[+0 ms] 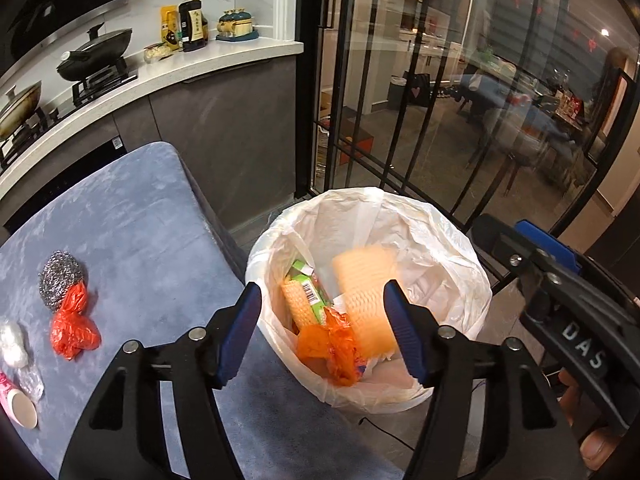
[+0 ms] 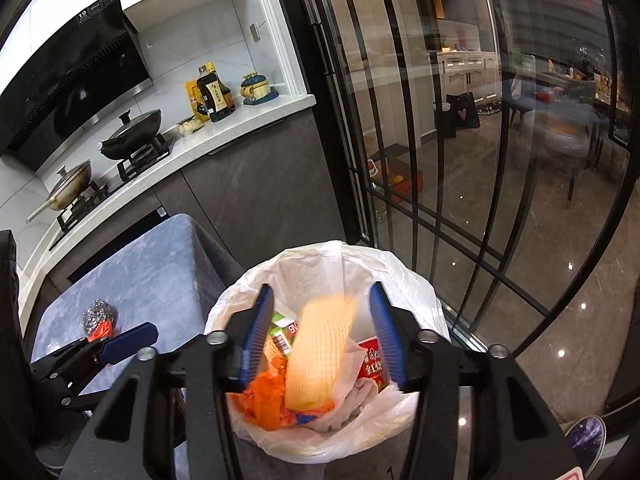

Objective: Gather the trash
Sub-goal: 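Carry the net and snack bag to the bin and open both grippers, then move both grippers back toward the pink cup and red bag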

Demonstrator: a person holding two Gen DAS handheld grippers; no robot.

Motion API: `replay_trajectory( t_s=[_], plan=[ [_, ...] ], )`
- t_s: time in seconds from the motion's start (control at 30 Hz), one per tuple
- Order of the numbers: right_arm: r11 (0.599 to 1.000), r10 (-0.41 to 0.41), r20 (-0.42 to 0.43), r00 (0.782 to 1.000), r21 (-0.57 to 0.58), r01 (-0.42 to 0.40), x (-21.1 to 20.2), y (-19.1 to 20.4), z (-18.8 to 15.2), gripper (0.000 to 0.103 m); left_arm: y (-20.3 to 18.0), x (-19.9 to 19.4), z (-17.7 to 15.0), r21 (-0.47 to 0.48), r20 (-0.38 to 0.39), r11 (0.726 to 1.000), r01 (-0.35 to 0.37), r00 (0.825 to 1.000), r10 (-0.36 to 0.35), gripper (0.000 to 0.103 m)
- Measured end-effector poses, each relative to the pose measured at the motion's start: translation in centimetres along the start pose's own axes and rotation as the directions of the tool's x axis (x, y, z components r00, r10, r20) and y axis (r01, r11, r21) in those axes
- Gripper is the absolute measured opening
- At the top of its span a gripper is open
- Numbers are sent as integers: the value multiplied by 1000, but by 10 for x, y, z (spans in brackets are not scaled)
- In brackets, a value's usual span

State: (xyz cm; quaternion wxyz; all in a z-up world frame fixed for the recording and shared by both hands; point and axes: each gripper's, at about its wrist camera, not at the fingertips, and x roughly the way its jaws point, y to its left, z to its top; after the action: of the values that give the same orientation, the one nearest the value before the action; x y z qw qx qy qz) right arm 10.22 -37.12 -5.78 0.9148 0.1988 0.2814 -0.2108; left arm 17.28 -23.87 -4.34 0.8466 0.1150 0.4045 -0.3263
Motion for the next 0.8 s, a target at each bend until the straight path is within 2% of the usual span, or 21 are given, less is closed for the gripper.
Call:
replay_trajectory(
  t_s=[0.43,0.5,0.8],
  plan=[
    [999,34,40,999,-16,-34,-22,18,1,55,21,-19,-1,-46,31,999,-8,999,9,66],
    [999,41,45,998,-20,-40,-25,24,1,58,28,-23,-2,-57,38,998,-15,999,17,67],
    [993,96,55,994,-67,-93,-37,59,-5,59,68,-46,-10,-126,67,990,-57,996,66,71]
  ],
)
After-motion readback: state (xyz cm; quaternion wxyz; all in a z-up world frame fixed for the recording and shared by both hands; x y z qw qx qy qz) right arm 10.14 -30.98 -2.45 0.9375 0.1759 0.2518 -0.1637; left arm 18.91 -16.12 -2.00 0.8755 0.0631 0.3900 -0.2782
